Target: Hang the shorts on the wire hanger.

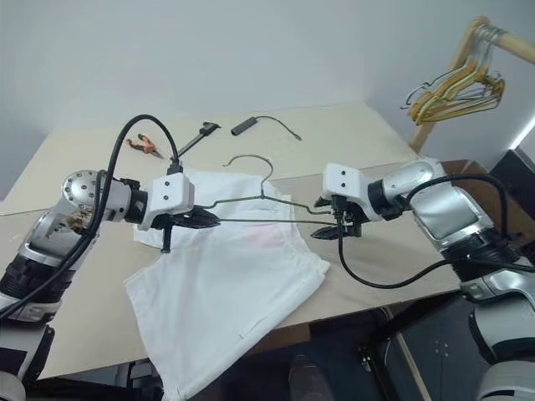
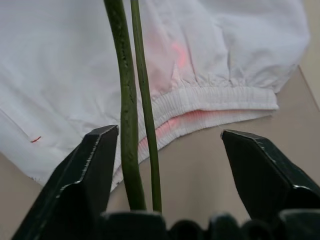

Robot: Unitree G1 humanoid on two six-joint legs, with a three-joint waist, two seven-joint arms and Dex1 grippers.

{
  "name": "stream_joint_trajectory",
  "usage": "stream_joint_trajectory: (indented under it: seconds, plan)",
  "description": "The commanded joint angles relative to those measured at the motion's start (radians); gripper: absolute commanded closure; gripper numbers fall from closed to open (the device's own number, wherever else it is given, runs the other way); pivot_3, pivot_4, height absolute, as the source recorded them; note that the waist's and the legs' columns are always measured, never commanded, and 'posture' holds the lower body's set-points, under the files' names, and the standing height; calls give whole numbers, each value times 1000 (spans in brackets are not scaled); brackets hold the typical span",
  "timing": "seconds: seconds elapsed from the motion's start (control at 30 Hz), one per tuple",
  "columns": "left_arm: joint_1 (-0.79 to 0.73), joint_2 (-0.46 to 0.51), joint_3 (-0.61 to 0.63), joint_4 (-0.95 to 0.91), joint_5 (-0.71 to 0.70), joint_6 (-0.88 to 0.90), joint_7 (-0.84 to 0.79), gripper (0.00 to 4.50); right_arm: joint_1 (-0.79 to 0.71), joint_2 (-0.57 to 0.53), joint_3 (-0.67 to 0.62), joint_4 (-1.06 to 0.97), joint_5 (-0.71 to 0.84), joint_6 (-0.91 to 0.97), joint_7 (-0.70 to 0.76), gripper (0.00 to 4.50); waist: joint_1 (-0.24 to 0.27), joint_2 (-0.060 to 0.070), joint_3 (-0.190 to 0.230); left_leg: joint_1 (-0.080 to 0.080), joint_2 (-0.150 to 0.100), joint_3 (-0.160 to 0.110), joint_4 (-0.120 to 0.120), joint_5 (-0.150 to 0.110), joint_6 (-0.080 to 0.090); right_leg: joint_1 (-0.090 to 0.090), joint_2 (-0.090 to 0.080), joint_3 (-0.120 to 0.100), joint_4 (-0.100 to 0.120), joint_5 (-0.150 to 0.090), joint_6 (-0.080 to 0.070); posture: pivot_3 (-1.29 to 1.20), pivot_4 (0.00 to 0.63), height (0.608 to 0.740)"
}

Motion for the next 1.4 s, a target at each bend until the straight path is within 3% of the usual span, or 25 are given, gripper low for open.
stream_joint_trajectory:
  seconds: [0.03, 0.27, 0.33, 0.37, 0.47, 0.6, 0.87, 0.97, 1.13, 1.17, 1.4]
  plan:
    - [-7, 8, 31, -35, -5, -2, 0, 4500, -18, 14, -44, -12, -49, 14, 19, 2019, 12, 0, 0, -1, 0, 0, 0, 0, 0, 0, 0, -1, 0, 0, 0, -19, 41, 740]
    - [-11, -9, 23, -8, 11, -72, 0, 4500, 23, 50, -99, -39, -77, -30, 40, 4469, 31, 0, 0, 0, 0, 0, 0, 0, 0, 1, 0, -2, 0, 1, 0, -34, 43, 740]
    - [-1, -21, 31, 13, 13, -146, 0, 4500, 48, 46, -114, -65, -76, -35, 52, 4469, 32, 0, 0, 0, 0, 0, 0, 0, 0, 2, 0, -2, -1, 1, 0, -40, 42, 740]
    - [4, -37, 54, 24, -31, -164, -22, 4097, 82, 30, -130, -97, -66, -38, 60, 4500, 32, 0, 0, 0, 0, 0, 0, 0, 0, 2, 0, -2, -1, 1, 0, -49, 42, 740]
    - [15, -61, 107, 38, -106, -182, -46, 3554, 168, -7, -181, -167, -28, -17, 71, 4500, 33, 0, 0, 0, 0, 0, 0, 0, 0, 2, 0, -2, 0, 1, -1, -51, 45, 740]
    - [47, -52, 187, 98, -106, -213, 2, 2312, 343, -65, -299, -246, 35, 78, 46, 4500, 37, 0, 0, 0, 0, 0, 1, 0, 0, 2, 0, -2, -1, 1, 0, -66, 52, 740]
    - [267, -17, 368, -22, -319, -141, 40, 42, 670, -149, -538, -295, 194, 361, -64, 4500, 20, 0, 0, 4, 1, 0, 1, 0, 0, 6, 1, -1, -1, 0, 0, -90, 68, 740]
    - [341, 9, 400, -109, -422, -80, 22, 42, 726, -151, -597, -254, 259, 461, -104, 4500, 19, -1, 0, 5, 1, 1, 1, 0, 1, 7, 1, -1, -1, 0, 0, -86, 73, 740]
    - [393, 24, 422, -142, -414, -69, 39, 42, 802, -135, -670, -153, 291, 444, -104, 4500, 23, -1, 1, 7, 1, 2, 0, 0, 1, 8, 1, -1, -2, -1, 1, -65, 79, 740]
    - [393, 25, 426, -137, -412, -70, 36, 42, 807, -131, -681, -152, 295, 436, -93, 4500, 23, -1, 1, 7, 1, 2, 0, 0, 1, 9, 2, -1, -3, -4, 6, -64, 80, 740]
    - [390, 51, 452, -155, -478, -12, -31, 42, 777, -113, -713, -130, 349, 514, -92, 4500, 19, 0, 1, 7, 2, 2, -1, -1, 1, 8, 2, 0, -3, -4, 7, -54, 87, 740]
